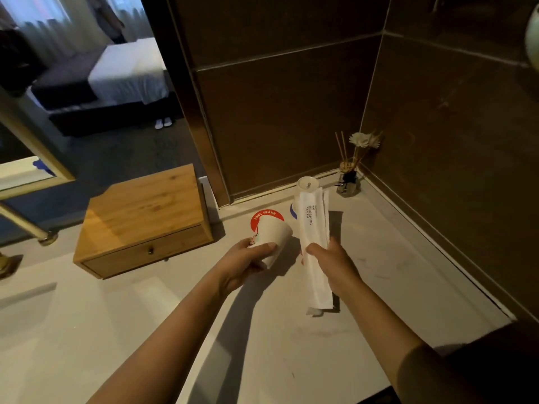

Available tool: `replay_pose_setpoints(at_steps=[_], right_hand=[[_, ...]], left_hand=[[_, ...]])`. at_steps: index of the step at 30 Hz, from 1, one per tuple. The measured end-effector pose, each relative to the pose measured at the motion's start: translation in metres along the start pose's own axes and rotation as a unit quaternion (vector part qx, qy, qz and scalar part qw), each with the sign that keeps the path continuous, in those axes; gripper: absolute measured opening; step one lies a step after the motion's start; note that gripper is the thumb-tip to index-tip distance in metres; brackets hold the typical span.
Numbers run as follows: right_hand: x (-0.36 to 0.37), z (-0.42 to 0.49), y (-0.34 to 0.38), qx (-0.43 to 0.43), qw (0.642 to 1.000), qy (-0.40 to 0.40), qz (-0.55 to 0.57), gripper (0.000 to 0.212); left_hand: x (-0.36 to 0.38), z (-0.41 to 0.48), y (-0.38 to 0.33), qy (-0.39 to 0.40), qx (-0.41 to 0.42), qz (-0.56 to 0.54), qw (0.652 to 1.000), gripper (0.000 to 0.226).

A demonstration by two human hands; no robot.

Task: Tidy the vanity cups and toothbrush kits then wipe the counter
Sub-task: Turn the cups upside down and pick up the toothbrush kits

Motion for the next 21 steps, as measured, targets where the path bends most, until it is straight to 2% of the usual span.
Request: replay_pose_setpoints(at_steps=[4, 9, 15, 21], right_hand=[[-0.002, 0.011, -0.013, 0.026, 0.998, 0.010, 0.059, 0.058], [0.001, 0.018, -0.011, 0.016, 0.997, 0.025, 0.065, 0.058], [0.001, 0.020, -0.018, 0.026, 0.992, 0.016, 0.120, 0.053], [0.005, 0.022, -0.019, 0.022, 0.985, 0.027, 0.168, 0.061]], left_hand=[[-0.019, 0.008, -0.038, -0.113, 0.108, 0.184, 0.970, 0.063], [-0.028, 0.021, -0.076, -0.165, 0.178, 0.202, 0.949, 0.070], [-0.029, 0.049, -0.105, -0.198, 0.188, 0.305, 0.912, 0.077], [-0.013, 0.064, -0.111, -0.206, 0.209, 0.384, 0.876, 0.078]])
Point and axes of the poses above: each hand's wrist, its own z-axis towards the middle knuckle, its own x-axis out of the palm, y = z × x, the point moved 8 cm from there along z, towards the middle knuckle, and after that the axes turned 10 degrees about -z, right-handed, at the moved point
